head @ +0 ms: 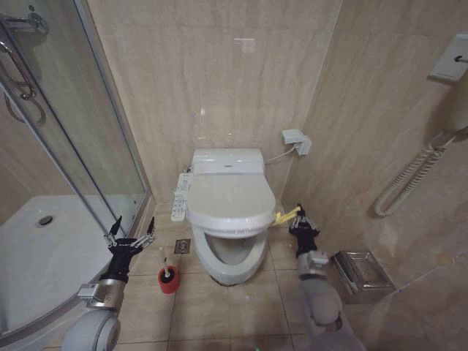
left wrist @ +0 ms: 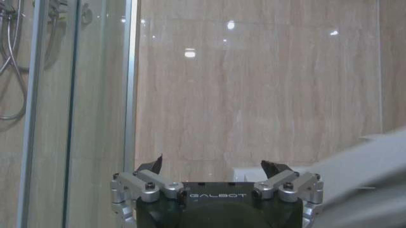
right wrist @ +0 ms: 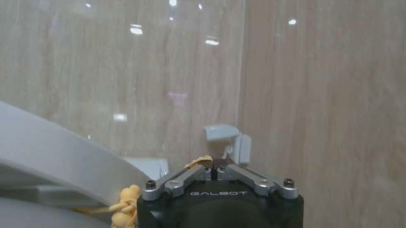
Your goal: Open the toilet lid, clean the toilet bowl with a toilet brush, close the toilet lid, and flush.
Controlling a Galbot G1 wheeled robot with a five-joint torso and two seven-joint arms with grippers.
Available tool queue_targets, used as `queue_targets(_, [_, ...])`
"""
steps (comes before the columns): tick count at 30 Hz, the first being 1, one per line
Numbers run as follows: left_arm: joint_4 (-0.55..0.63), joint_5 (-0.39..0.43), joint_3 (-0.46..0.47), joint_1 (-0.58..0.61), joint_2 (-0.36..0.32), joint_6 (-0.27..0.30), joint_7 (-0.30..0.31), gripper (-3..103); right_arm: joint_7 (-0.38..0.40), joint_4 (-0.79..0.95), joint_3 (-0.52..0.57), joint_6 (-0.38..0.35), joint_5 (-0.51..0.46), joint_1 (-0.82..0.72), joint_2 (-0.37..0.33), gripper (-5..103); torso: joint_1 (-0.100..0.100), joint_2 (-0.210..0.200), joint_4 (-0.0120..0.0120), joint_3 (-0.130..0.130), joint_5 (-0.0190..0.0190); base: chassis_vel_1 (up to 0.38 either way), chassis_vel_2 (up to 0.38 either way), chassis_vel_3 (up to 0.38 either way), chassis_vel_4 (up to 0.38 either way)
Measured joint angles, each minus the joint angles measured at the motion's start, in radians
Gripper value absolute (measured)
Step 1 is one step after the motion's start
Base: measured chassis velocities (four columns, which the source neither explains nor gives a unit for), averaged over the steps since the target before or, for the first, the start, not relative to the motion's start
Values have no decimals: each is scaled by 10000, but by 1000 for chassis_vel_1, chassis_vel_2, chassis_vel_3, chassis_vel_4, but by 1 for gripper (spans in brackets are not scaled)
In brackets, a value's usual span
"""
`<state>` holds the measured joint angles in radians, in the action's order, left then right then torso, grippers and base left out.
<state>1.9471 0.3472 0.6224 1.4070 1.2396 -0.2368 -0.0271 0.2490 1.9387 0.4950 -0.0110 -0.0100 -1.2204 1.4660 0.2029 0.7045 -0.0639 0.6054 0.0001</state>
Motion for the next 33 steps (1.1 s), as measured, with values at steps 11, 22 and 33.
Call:
queue_targets(11, [0,0,0,0,0,0,0,100,-144,-824,-81,-510,-1020,2003,-965,1,0,0,0,0,0,0,0,0,0])
queue_targets(22, [0,0,0,0,0,0,-1,100,-128,-3011,-818,-654,-1709,4787,-1629,1,0,0,-2,0,-2,0,0,0,0])
queue_targets(33, [0,0,0,0,0,0,-1,100,-117,-4540,-1593,-624,-1870,6512,-1709,1,0,0,-5,1,-2,0,0,0,0])
